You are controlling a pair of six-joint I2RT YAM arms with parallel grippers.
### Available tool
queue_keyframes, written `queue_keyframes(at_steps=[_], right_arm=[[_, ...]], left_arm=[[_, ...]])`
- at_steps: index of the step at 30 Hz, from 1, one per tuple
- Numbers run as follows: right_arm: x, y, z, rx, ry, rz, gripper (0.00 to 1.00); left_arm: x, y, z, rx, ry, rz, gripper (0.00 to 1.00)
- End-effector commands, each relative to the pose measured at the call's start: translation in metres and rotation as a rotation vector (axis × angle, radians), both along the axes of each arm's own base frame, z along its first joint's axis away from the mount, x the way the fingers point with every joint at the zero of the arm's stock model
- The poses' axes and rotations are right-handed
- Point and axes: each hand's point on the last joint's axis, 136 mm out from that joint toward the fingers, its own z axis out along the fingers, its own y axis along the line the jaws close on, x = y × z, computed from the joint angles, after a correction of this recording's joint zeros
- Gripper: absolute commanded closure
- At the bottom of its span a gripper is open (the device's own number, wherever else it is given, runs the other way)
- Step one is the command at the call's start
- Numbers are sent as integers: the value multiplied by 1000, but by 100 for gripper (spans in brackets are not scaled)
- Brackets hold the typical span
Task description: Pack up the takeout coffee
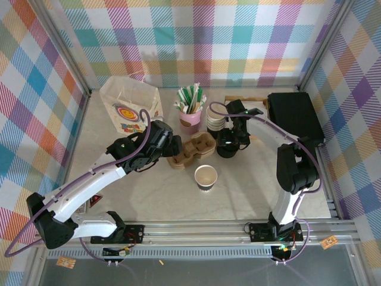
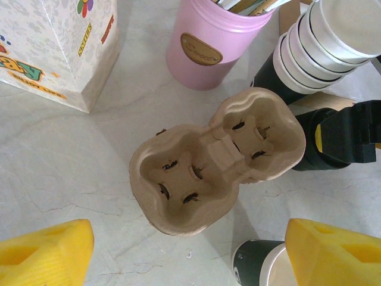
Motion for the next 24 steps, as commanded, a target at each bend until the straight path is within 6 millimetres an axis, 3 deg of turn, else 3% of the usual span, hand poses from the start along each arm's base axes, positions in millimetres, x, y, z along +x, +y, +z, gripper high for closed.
queue_keyframes(at_steps=[1,9,24], right_arm=[[2,-3,7,-13,-3,5,23],[-2,-6,18,-17,-18,10,27],[-5,-8,23,-19,-16,11,32]], left_arm=[[-3,6,3,-14,6,18,17],[-4,7,3,-17,3,18,17],[-5,9,0,-22,1,26,17]])
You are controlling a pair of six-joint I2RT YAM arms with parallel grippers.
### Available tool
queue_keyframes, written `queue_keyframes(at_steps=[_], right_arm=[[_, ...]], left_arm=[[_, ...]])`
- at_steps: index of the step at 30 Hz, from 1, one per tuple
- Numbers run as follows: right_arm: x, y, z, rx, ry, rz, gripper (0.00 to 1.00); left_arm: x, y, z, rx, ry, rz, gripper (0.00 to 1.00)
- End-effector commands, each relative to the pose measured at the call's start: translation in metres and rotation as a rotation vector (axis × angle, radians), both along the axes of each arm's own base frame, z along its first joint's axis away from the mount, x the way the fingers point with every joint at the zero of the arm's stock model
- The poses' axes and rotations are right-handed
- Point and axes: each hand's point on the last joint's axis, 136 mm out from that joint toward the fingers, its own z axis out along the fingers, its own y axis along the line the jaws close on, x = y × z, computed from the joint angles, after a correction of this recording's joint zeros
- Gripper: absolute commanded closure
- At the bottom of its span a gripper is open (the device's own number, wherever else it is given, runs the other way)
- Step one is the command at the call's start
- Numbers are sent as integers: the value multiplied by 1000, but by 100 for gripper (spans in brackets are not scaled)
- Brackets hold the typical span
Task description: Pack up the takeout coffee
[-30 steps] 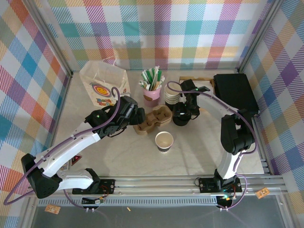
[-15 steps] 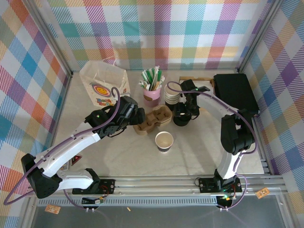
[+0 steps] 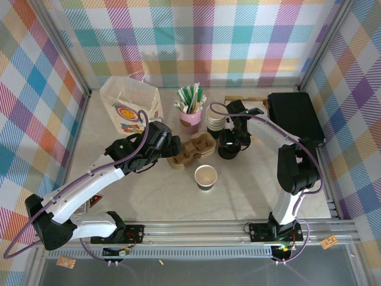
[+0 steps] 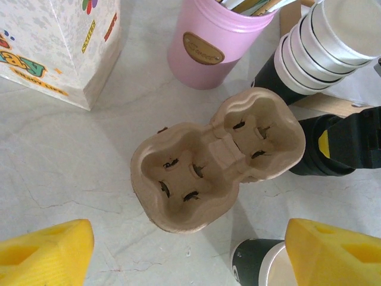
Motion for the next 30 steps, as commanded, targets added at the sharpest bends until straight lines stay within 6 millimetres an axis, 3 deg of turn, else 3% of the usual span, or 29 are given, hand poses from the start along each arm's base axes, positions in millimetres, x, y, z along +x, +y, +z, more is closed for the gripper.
queue_keyframes(at_steps=[1,18,23,30], right_arm=[[3,-3,21,-3,-44,12,32],[1,-3,26,10,-61,12,32],[0,-1,15,8,-15,14,31],[0,3,17,52,0,-11,32]], left_arm=[[-2,6,0,-9,-1,15,17],[-2,7,1,-12,-4,18,17],[-2,6,0,-14,-2,15,17],[-3,7,1,-12,-2,16,17]])
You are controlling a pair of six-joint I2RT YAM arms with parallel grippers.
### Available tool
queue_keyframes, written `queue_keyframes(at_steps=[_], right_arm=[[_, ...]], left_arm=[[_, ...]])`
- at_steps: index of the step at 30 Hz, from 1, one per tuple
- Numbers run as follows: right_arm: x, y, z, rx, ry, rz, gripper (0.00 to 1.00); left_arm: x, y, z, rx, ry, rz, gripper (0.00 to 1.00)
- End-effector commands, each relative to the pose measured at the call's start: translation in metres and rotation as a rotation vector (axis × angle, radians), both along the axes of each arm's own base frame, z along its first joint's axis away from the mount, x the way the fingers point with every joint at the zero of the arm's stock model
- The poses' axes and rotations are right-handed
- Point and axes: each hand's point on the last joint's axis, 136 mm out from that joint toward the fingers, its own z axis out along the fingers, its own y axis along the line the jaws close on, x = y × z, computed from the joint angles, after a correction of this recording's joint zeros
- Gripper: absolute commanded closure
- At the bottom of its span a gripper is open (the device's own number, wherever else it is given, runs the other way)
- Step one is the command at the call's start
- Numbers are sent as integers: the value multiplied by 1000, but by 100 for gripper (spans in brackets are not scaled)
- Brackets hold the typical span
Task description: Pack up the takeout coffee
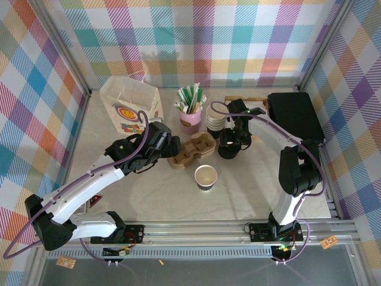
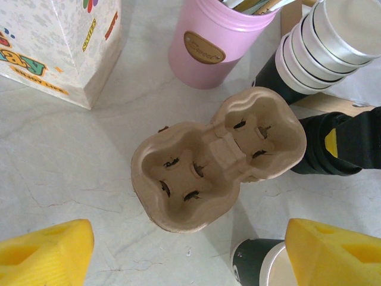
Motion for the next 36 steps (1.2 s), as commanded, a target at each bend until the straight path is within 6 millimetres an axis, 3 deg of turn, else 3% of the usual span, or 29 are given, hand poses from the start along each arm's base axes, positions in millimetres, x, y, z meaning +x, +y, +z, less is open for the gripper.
queue_keyframes(at_steps=[1,14,17,22,25,29,36], right_arm=[[0,3,7,45,23,-15,32],[4,-7,13,148,80,-116,32],[6,-5,15,157,83,-113,32],[5,-4,16,163,93,-123,32],[2,-4,19,167,105,-127,32],[0,-8,23,154,98,-128,32],[-3,-9,25,159,90,-133,33]], left_arm=[[-3,8,2,-10,-4,16,17],[-1,2,-3,2,-5,-20,20],[5,-16,-11,-12,-16,-97,23],[20,-63,-30,-125,-49,-213,25],[31,-77,-39,-147,-47,-209,26],[35,-83,-44,-134,-33,-217,27],[33,-76,-41,-99,-54,-221,27]])
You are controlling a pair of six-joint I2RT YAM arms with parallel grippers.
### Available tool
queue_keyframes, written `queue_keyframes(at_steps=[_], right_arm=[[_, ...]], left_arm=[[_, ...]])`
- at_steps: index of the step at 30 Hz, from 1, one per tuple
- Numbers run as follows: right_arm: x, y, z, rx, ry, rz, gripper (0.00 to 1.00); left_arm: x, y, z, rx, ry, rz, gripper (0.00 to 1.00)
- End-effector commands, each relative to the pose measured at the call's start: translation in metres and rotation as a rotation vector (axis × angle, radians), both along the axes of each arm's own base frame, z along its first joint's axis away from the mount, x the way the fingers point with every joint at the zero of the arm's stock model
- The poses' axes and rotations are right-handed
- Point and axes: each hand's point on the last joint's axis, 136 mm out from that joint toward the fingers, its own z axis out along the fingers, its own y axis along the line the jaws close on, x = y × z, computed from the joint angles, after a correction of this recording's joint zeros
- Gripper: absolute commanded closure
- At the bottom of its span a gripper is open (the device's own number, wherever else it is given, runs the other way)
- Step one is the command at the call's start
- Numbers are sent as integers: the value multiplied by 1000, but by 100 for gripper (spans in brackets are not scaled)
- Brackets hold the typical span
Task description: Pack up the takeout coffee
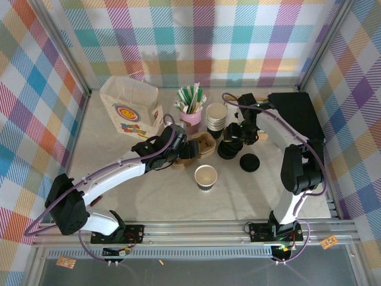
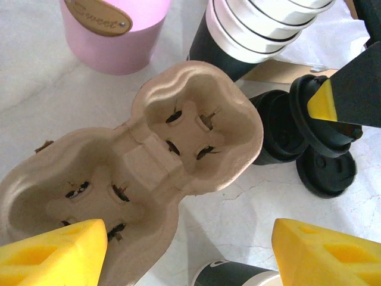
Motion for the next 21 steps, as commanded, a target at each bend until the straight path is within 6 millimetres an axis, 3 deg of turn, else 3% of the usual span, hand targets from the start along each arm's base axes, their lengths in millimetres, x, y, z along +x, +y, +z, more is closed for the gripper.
queue_keyframes(at_steps=[1,21], right_arm=[[-4,0,9,14,0,-13,33],[-8,-1,3,6,6,-18,33]], left_arm=[[2,2,22,-18,-58,-10,27],[-4,15,30,4,-72,0,28]])
